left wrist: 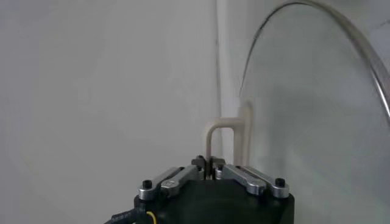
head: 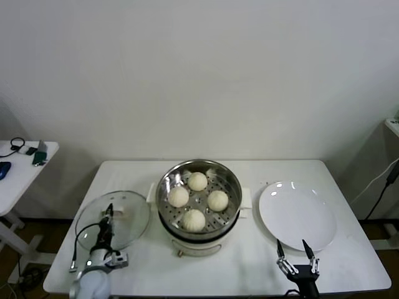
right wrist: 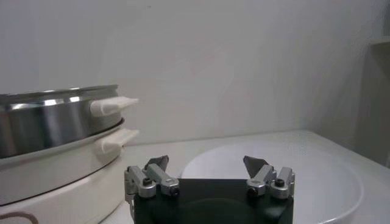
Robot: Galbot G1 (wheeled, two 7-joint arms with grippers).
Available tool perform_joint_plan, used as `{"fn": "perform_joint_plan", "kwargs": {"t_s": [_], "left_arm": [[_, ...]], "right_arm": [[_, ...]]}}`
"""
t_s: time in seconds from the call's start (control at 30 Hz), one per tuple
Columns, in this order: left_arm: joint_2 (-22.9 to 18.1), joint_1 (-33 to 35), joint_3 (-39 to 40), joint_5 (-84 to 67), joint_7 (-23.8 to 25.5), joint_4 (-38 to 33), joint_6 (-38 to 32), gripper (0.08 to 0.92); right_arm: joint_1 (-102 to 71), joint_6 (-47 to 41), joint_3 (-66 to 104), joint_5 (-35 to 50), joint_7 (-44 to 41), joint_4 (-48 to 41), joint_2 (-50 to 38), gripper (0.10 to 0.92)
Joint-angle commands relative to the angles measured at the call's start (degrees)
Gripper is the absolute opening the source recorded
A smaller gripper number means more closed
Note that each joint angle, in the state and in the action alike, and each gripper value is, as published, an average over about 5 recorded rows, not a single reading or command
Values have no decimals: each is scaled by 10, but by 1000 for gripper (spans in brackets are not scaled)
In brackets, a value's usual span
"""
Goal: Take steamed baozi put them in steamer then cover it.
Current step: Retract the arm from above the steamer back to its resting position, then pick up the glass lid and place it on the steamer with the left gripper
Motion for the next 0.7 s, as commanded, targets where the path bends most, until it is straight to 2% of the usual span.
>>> {"fn": "perform_joint_plan", "kwargs": {"t_s": [0.03,0.13,0.27,0.4,0.5,0.6,0.7], "left_arm": [[22,10,-1,-46,13,-95,20,139],[48,18,-6,-81,33,-156,44,134],[99,31,-14,-144,87,-250,93,134],[158,41,-13,-214,146,-327,164,134],[193,40,4,-244,172,-374,220,134],[206,23,50,-251,184,-413,277,134],[187,-2,117,-201,192,-435,315,134]], "right_arm": [[0,7,1,-2,0,-2,0,823],[-1,9,2,-4,0,-3,0,823],[0,9,3,-11,1,-4,0,823],[1,9,4,-21,2,-5,0,823],[3,9,3,-34,4,-5,0,823],[6,7,1,-46,10,-6,1,823],[11,4,-3,-54,17,-6,4,823]]}}
